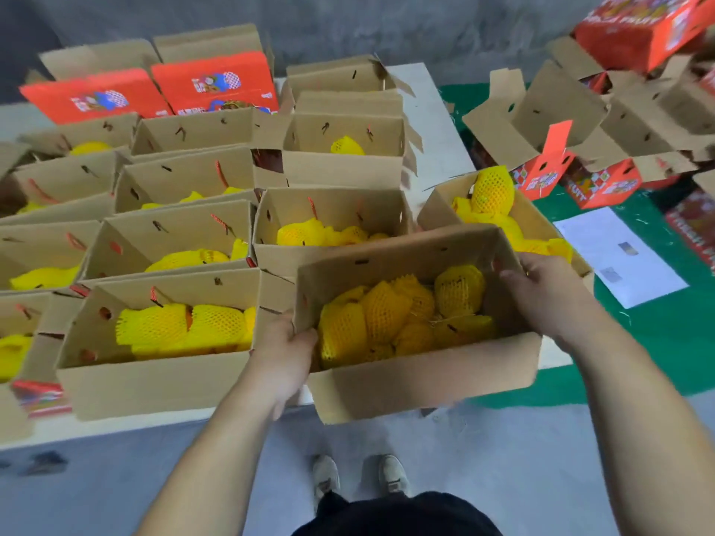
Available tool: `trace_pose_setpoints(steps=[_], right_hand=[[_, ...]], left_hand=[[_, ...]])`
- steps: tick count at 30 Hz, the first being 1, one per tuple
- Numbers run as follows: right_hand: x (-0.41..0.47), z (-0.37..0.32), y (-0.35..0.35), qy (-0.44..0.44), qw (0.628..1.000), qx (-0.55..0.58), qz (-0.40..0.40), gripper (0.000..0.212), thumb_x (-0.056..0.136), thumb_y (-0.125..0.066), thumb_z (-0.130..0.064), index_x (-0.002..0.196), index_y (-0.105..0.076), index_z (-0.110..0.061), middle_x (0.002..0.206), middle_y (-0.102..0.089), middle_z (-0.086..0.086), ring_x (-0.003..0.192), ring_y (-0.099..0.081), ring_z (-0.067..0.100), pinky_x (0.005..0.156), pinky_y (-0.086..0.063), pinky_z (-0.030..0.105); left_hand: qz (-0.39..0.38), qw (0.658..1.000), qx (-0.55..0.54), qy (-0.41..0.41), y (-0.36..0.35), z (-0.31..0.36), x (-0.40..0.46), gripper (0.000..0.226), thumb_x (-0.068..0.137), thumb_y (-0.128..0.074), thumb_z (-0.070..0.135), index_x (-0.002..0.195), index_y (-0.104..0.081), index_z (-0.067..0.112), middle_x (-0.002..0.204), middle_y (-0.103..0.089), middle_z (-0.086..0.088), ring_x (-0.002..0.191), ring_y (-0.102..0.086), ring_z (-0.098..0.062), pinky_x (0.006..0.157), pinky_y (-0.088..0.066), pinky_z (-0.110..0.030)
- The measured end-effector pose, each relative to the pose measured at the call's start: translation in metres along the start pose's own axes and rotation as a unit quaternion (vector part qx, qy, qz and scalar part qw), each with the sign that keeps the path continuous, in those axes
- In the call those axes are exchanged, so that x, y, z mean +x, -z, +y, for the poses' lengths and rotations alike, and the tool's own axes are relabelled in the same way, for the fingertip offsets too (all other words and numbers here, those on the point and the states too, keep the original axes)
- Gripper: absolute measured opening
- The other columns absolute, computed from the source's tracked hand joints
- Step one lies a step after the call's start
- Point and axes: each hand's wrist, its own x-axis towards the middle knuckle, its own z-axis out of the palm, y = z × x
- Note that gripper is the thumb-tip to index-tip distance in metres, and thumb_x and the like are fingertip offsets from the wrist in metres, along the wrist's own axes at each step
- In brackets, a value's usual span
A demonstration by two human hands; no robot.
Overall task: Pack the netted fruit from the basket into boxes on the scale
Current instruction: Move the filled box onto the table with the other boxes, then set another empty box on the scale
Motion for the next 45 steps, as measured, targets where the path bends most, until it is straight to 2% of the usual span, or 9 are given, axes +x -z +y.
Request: trace_pose_setpoints(steps=[3, 6, 13, 19, 22, 28, 32, 41, 45], right_hand=[[0.0, -0.034, 0.042, 0.058, 0.998, -0.008, 0.017, 0.024, 0.092, -0.053, -0.033, 0.092, -0.07, -0.017, 0.079, -0.07, 0.005, 0.079, -0.065, 0.028, 0.072, -0.054, 0.044], [-0.005, -0.074, 0.062, 0.108, 0.994, 0.011, 0.029, 0.026, 0.083, -0.051, -0.038, 0.095, -0.069, -0.025, 0.073, -0.069, 0.004, 0.075, -0.066, 0.03, 0.071, -0.057, 0.047], [-0.017, -0.145, 0.039, 0.203, 0.976, 0.079, -0.01, 0.033, 0.09, -0.055, -0.048, 0.102, -0.069, -0.02, 0.07, -0.064, 0.004, 0.069, -0.065, 0.032, 0.066, -0.06, 0.063], [-0.039, -0.225, -0.05, 0.286, 0.943, 0.16, -0.062, 0.024, 0.104, -0.055, -0.037, 0.085, -0.07, -0.034, 0.059, -0.062, -0.014, 0.052, -0.056, 0.001, 0.047, -0.044, 0.021], [-0.059, -0.269, -0.104, 0.298, 0.938, 0.15, -0.098, 0.032, 0.104, -0.055, -0.027, 0.073, -0.062, -0.02, 0.052, -0.055, -0.011, 0.048, -0.045, 0.005, 0.048, -0.037, 0.029], [-0.112, -0.373, -0.224, 0.339, 0.921, 0.154, -0.114, 0.039, 0.105, -0.054, -0.035, 0.069, -0.054, -0.021, 0.055, -0.049, -0.011, 0.052, -0.041, 0.01, 0.057, -0.038, 0.037], [-0.149, -0.445, -0.299, 0.349, 0.915, 0.154, -0.134, 0.027, 0.1, -0.053, -0.033, 0.081, -0.058, -0.014, 0.055, -0.049, -0.011, 0.049, -0.042, 0.007, 0.057, -0.05, 0.044], [-0.199, -0.591, -0.421, 0.343, 0.908, 0.152, -0.186, 0.03, 0.099, -0.058, -0.019, 0.088, -0.071, -0.043, 0.065, -0.065, -0.007, 0.06, -0.057, 0.017, 0.06, -0.054, 0.039], [-0.196, -0.663, -0.487, 0.306, 0.915, 0.164, -0.204, 0.034, 0.096, -0.06, -0.014, 0.091, -0.074, -0.044, 0.077, -0.073, 0.01, 0.056, -0.063, 0.017, 0.065, -0.059, 0.048]], left_hand=[[0.034, 0.999, -0.005, -0.034, 0.019, 0.029, -0.017, 0.025, 0.097, -0.052, 0.0, 0.087, -0.07, 0.015, 0.063, -0.064, 0.002, 0.056, -0.057, -0.015, 0.048, -0.042, -0.022], [0.063, 0.996, -0.032, -0.057, 0.042, 0.047, -0.034, 0.024, 0.097, -0.052, 0.001, 0.086, -0.069, 0.014, 0.071, -0.057, -0.02, 0.069, -0.051, -0.025, 0.065, -0.041, -0.04], [0.184, 0.972, -0.057, -0.133, 0.114, 0.051, -0.088, 0.039, 0.104, -0.053, 0.01, 0.092, -0.076, 0.038, 0.078, -0.073, -0.002, 0.072, -0.065, -0.028, 0.056, -0.052, -0.041], [0.329, 0.93, -0.046, -0.155, 0.196, 0.011, -0.111, 0.049, 0.107, -0.054, 0.012, 0.09, -0.074, 0.052, 0.072, -0.074, 0.014, 0.055, -0.062, -0.008, 0.05, -0.05, -0.031], [0.362, 0.921, -0.048, -0.14, 0.257, -0.023, -0.119, 0.047, 0.107, -0.054, 0.014, 0.09, -0.073, 0.054, 0.078, -0.071, 0.016, 0.077, -0.061, -0.021, 0.073, -0.049, -0.041], [0.409, 0.901, -0.047, -0.136, 0.396, -0.09, -0.134, 0.02, 0.091, -0.056, 0.029, 0.093, -0.071, 0.042, 0.065, -0.063, 0.016, 0.065, -0.055, -0.013, 0.064, -0.045, -0.036], [0.423, 0.898, -0.015, -0.118, 0.484, -0.128, -0.147, 0.052, 0.103, -0.056, 0.008, 0.083, -0.071, 0.054, 0.061, -0.062, 0.025, 0.055, -0.054, 0.006, 0.059, -0.04, -0.032], [0.445, 0.89, -0.03, -0.091, 0.666, -0.193, -0.125, 0.058, 0.104, -0.055, 0.008, 0.086, -0.071, 0.061, 0.059, -0.063, 0.022, 0.04, -0.049, 0.0, 0.051, -0.041, -0.03], [0.454, 0.884, -0.073, -0.079, 0.743, -0.218, -0.081, 0.052, 0.107, -0.054, 0.013, 0.09, -0.075, 0.058, 0.076, -0.073, 0.021, 0.063, -0.062, 0.001, 0.058, -0.048, -0.029]])
